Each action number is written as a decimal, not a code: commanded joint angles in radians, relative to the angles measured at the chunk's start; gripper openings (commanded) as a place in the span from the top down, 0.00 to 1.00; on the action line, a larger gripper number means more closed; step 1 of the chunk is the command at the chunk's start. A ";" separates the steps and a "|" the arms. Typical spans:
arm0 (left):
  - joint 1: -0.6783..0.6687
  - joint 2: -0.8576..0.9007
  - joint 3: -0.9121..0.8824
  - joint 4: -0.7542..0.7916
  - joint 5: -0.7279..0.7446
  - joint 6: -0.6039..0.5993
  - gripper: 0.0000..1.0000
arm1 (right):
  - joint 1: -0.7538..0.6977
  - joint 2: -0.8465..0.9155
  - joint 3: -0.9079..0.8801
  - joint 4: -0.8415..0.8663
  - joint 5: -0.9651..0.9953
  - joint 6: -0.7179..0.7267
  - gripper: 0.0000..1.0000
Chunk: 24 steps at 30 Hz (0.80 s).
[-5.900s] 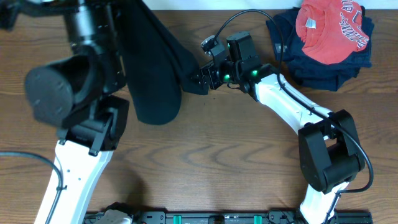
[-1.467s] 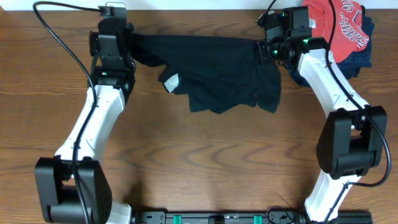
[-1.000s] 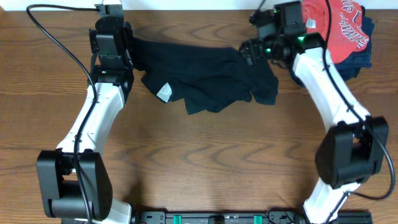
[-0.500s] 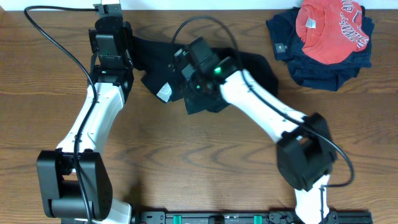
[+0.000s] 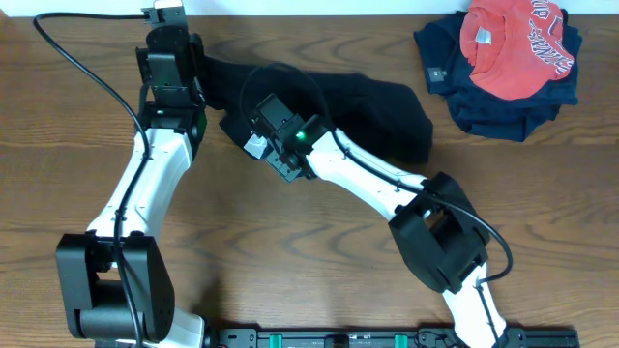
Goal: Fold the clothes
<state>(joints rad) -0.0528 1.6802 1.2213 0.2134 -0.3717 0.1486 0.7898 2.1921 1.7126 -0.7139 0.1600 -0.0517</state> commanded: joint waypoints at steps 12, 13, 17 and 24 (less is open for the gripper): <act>0.009 -0.008 0.008 0.005 -0.003 -0.019 0.94 | -0.005 0.070 0.000 -0.027 0.054 0.014 0.59; 0.009 -0.008 0.008 0.005 -0.003 -0.019 0.94 | -0.006 0.070 0.000 -0.027 0.054 0.015 0.60; 0.009 -0.008 0.008 0.005 -0.003 -0.020 0.94 | -0.010 0.072 0.000 -0.018 0.079 0.042 0.76; 0.009 -0.008 0.008 0.004 -0.003 -0.020 0.94 | -0.018 0.085 0.000 -0.021 0.082 0.065 0.88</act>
<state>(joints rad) -0.0521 1.6802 1.2213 0.2131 -0.3717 0.1341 0.7799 2.2513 1.7126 -0.7338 0.2291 -0.0067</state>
